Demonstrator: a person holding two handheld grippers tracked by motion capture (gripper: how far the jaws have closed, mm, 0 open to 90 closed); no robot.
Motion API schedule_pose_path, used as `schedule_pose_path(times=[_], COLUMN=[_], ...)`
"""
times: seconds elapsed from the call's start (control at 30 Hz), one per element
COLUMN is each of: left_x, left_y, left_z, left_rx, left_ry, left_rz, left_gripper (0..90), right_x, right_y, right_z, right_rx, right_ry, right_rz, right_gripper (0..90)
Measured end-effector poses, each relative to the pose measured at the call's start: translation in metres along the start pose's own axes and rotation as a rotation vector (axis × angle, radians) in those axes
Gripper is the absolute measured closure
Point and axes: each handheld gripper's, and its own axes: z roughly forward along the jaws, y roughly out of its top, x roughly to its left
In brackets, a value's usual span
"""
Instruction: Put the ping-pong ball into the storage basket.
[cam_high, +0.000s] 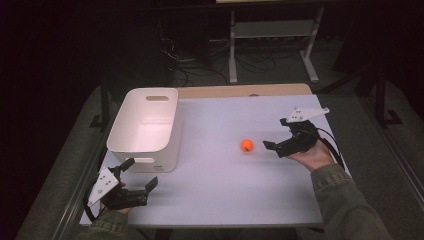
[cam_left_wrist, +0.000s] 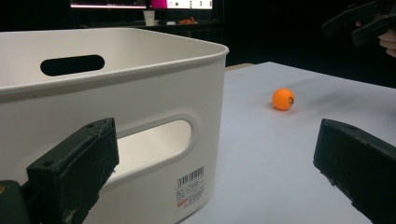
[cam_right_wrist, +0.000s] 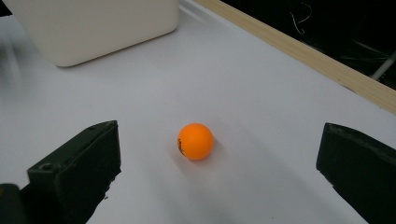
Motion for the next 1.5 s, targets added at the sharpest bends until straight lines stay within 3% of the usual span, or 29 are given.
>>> schedule_pose_path(times=[0.9, 1.5], left_x=[0.000, -0.001], left_y=[0.000, 0.001], left_z=[0.000, -0.001], left_rx=[0.003, -0.005], left_ry=[0.000, -0.007], left_rz=[0.002, -0.001], left_gripper=[0.0, 0.0], right_x=[-0.001, -0.003], right_y=[0.024, 0.030], right_z=[0.029, 0.051], right_rx=[0.081, 0.147], right_ry=[0.066, 0.121], right_rz=[-0.013, -0.024], right_gripper=[0.0, 0.0])
